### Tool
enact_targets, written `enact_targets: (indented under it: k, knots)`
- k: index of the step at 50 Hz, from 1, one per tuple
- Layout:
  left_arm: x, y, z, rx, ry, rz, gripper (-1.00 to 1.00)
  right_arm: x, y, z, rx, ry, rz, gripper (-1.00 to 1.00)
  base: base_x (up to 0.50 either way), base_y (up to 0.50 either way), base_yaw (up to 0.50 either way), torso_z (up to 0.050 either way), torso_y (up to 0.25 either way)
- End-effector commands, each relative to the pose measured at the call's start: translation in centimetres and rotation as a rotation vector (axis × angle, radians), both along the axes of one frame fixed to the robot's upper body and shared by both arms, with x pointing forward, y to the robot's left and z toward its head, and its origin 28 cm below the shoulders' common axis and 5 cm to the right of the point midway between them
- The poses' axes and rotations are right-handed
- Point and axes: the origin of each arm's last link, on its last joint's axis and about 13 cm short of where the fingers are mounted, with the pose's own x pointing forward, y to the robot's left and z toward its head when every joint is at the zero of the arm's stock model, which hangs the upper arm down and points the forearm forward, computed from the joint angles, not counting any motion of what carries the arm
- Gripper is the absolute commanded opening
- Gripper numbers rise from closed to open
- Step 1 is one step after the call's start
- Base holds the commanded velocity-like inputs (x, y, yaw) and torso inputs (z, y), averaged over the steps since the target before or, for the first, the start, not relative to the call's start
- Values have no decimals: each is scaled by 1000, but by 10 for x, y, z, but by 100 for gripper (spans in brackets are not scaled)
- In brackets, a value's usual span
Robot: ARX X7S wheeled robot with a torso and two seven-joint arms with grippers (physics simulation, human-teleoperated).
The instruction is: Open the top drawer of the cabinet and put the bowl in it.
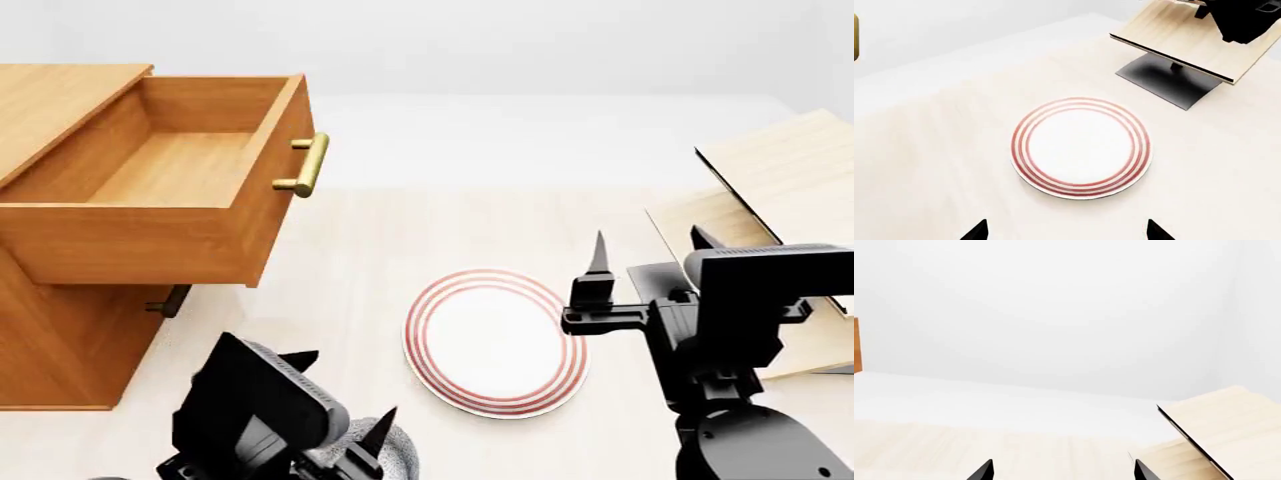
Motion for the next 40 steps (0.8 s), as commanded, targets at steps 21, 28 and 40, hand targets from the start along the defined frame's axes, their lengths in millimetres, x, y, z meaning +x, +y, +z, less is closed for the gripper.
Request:
enact_targets:
  k: [21, 28, 40]
  knots:
    - [19, 26, -20, 110, 238, 213, 100, 3, 3, -2, -4, 8, 11, 100, 0, 0, 0, 0, 0]
    - [27, 29, -16, 143, 279, 269, 100, 4, 2, -1, 0, 6, 11, 100, 0, 0, 0, 0, 0]
    - [37, 26, -8, 184, 314, 287, 100, 6, 4, -1, 3, 8, 16, 100, 0, 0, 0, 0, 0]
